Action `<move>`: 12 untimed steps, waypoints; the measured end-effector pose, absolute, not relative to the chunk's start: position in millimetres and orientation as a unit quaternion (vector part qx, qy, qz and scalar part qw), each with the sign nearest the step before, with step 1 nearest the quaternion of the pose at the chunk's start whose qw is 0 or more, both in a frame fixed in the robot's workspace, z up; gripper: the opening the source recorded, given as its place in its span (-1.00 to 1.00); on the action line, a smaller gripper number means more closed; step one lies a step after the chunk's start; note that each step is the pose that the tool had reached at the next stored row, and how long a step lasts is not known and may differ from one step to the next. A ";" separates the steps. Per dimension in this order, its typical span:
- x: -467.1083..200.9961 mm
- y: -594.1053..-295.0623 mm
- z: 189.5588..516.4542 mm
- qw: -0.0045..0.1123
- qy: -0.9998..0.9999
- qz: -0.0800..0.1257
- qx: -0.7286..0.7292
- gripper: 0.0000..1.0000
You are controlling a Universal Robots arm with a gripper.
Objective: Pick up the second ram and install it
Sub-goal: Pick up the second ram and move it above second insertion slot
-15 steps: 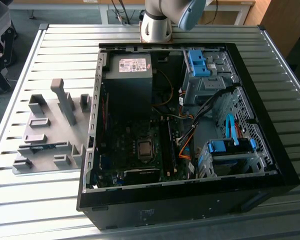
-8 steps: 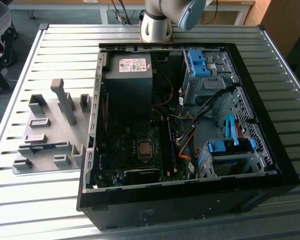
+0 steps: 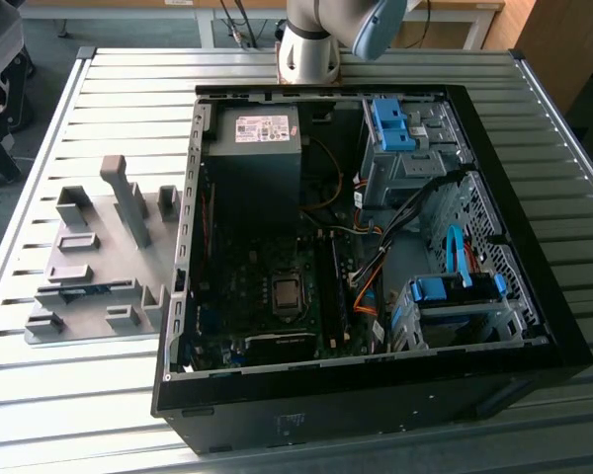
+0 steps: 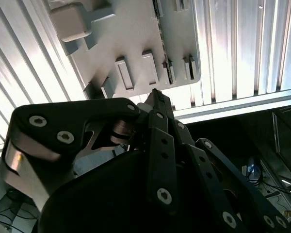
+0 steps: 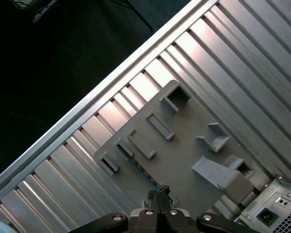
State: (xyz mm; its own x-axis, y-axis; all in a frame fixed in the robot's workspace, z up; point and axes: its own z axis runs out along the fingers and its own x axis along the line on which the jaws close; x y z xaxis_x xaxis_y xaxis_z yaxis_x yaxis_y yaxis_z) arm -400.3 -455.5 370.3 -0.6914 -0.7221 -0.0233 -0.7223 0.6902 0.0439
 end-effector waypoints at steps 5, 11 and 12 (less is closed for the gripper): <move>-400.3 -456.4 370.1 0.001 0.899 0.025 -0.437 -0.80; -400.3 -456.7 370.0 0.000 0.885 0.025 -0.465 -0.80; -400.3 -456.7 370.0 0.000 0.883 0.025 -0.469 -0.80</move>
